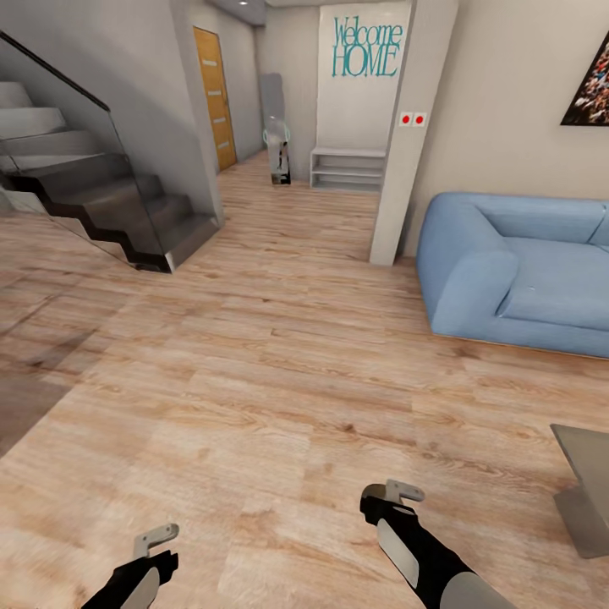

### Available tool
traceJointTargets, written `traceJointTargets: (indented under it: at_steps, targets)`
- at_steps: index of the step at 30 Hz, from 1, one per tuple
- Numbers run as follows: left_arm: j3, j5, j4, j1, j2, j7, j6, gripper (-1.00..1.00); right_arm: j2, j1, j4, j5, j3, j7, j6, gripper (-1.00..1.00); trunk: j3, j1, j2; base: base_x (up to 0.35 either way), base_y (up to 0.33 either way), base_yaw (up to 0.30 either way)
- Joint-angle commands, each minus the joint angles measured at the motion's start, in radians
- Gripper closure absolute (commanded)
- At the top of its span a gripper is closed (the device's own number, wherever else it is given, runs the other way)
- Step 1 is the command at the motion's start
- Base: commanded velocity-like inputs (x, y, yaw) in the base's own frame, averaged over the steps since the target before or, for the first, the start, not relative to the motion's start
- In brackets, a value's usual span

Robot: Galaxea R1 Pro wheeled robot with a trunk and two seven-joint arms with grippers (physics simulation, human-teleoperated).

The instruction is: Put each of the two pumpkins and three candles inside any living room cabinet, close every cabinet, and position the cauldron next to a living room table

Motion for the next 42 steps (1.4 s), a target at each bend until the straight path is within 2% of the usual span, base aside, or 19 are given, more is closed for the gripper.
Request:
traceJointTargets:
  at_steps: [1, 42]
  targets:
    - [-0.008, 0.008, -0.002, -0.001, 0.002, 0.009, 0.003, -1.00, -0.001, -0.001, -0.002, -0.007, 0.007, -0.010, 0.004, 1.00, -0.001, 0.000, 0.000, 0.000, 0.000, 0.069]
    - [-0.007, 0.008, -0.001, -0.001, 0.000, 0.009, 0.003, -1.00, -0.001, -0.001, 0.038, -0.006, 0.009, -0.009, -0.037, 1.00, -0.001, 0.000, 0.000, 0.000, 0.000, 0.280]
